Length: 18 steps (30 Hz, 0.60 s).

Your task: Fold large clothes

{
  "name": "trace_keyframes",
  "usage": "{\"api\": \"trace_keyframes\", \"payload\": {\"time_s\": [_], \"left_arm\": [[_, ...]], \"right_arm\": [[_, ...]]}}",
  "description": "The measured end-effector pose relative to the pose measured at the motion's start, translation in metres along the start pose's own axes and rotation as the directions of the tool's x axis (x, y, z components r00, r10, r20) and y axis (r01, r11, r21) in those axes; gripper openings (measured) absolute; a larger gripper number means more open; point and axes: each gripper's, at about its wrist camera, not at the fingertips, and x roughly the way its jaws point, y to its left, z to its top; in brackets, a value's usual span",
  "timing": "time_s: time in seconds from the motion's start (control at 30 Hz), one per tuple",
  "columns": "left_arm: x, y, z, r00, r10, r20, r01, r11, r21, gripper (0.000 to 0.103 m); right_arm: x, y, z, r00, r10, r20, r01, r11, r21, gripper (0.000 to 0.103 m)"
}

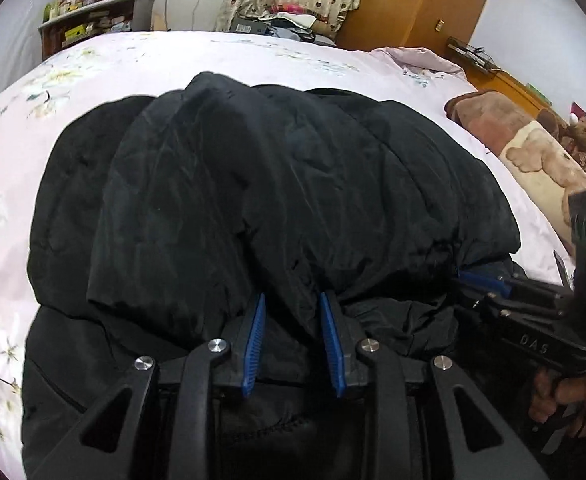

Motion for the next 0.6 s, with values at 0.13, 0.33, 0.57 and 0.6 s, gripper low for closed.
{"api": "trace_keyframes", "payload": {"time_s": [0.13, 0.33, 0.57, 0.6], "left_arm": [[0.007, -0.002, 0.0, 1.0, 0.016, -0.009, -0.016, 1.0, 0.003, 0.031], [0.008, -0.003, 0.003, 1.0, 0.026, -0.015, -0.026, 1.0, -0.007, 0.031], [-0.041, -0.011, -0.001, 0.999, 0.039, 0.022, -0.039, 0.999, -0.001, 0.031], [-0.05, -0.012, -0.005, 0.999, 0.041, 0.031, -0.041, 0.999, 0.008, 0.031]], "right_arm": [[0.007, -0.004, 0.0, 1.0, 0.001, -0.007, -0.001, 1.0, 0.011, 0.025], [0.017, -0.005, 0.008, 0.999, -0.009, -0.031, 0.009, 1.0, 0.012, 0.025], [-0.035, 0.004, 0.008, 0.999, -0.01, 0.04, 0.008, 0.999, 0.04, 0.026], [-0.047, 0.006, 0.003, 0.998, -0.011, 0.057, 0.009, 0.999, 0.036, 0.026]]}}
